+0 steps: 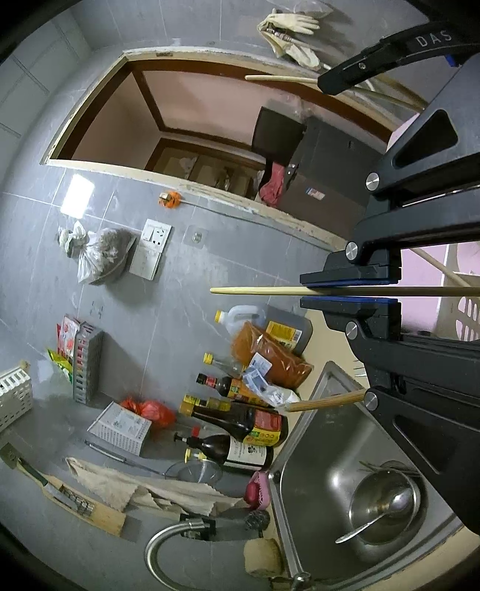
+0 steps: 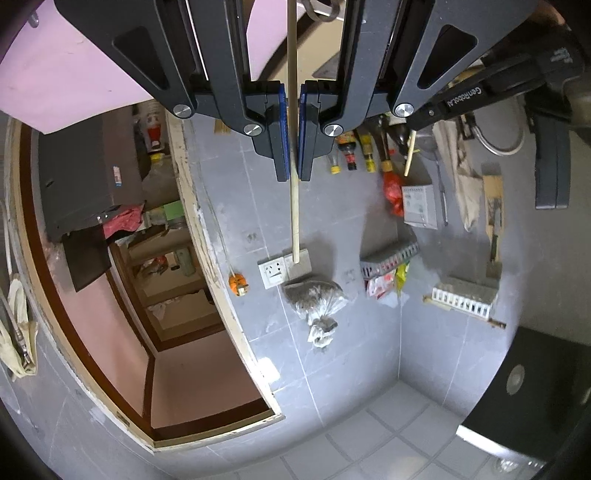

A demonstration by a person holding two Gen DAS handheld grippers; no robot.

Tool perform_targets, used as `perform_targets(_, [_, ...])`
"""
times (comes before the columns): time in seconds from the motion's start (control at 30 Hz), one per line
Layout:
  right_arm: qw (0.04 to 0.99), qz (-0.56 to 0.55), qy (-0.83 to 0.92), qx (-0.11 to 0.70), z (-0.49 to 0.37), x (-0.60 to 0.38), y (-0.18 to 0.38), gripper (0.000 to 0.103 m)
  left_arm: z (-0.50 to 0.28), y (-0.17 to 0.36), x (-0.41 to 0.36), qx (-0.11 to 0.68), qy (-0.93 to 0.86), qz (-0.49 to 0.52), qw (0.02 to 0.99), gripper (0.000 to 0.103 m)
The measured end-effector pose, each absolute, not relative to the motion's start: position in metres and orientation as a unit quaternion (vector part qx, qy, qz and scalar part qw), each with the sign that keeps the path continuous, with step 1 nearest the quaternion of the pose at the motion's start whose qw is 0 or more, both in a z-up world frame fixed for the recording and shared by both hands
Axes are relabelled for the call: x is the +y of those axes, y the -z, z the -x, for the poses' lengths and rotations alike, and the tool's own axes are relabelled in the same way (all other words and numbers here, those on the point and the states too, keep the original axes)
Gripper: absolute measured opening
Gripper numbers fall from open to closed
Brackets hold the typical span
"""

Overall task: Organize utensils
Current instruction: 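Lift both chopsticks and carry them over the white holder, then open both tools to drop the chopsticks into the holder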

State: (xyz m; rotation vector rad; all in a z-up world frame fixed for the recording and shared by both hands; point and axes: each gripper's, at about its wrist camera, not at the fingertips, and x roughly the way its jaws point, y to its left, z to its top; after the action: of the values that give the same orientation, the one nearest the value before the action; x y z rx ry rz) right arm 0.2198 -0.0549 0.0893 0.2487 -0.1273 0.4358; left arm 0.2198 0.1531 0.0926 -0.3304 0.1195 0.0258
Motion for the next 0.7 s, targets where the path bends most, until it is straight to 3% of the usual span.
perform_targets(0.3, [0.971, -0.095, -0.212, -0.059, -0.221, -0.046, -0.075, 0.003, -0.216, -0.071, 0.142, 0.065, -0.033, 0.149, 0.986, 0.002])
perform_targets(0.7, [0.970, -0.065, -0.234, 0.005, -0.219, -0.044, -0.068, 0.003, -0.207, -0.057, 0.138, 0.108, -0.013, 0.139, 0.984, 0.003])
